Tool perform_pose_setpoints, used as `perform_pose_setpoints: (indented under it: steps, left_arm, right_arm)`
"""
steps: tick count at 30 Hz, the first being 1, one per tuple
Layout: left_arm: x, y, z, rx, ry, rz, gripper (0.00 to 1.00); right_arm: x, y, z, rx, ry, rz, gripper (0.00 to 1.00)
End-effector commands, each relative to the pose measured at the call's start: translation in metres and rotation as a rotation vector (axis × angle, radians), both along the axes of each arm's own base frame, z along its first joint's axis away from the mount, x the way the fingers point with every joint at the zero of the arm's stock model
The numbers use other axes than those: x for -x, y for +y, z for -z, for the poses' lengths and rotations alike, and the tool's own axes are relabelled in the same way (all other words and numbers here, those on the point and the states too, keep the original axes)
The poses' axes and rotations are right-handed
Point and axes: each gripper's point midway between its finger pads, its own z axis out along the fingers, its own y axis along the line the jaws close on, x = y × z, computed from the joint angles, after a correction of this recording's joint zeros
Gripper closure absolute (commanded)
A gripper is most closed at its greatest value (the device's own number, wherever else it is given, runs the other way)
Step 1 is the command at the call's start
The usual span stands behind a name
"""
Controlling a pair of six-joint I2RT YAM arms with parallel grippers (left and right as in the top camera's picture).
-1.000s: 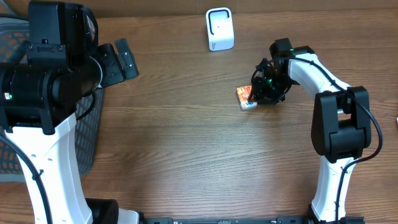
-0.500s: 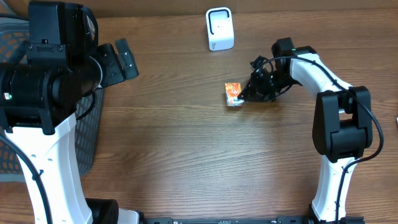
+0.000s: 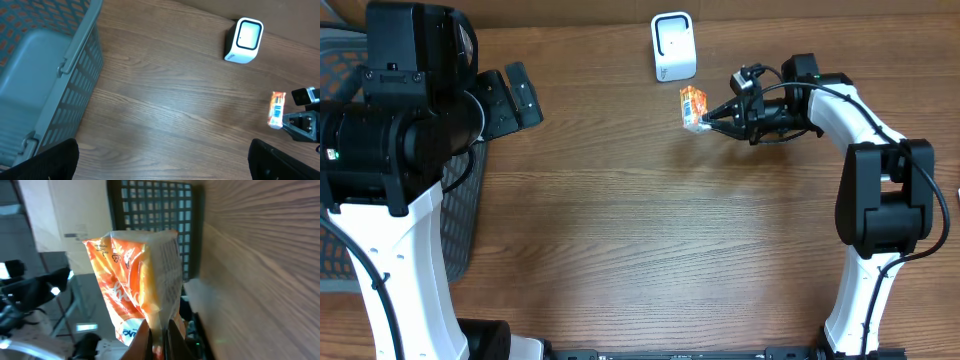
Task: Scan the item barcode
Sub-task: 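Grasp the Kleenex pack with the right gripper and lift it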
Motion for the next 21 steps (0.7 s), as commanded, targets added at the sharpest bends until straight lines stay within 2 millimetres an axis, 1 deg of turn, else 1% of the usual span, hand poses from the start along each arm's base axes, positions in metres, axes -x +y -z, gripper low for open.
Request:
perform_pose_setpoints:
  steps: [1, 21]
  left_arm:
    - [-0.0006, 0.002, -0.0006, -0.013, -0.003, 0.0, 0.0]
    - [-0.0006, 0.002, -0.0006, -0.013, -0.003, 0.0, 0.0]
  right_arm:
    - [-0.0002, -0.0021, -0.0068, -0.068, 0.028, -0.001, 0.96]
    - [-0.002, -0.0024, -0.007, -0.068, 0.03, 0.0, 0.96]
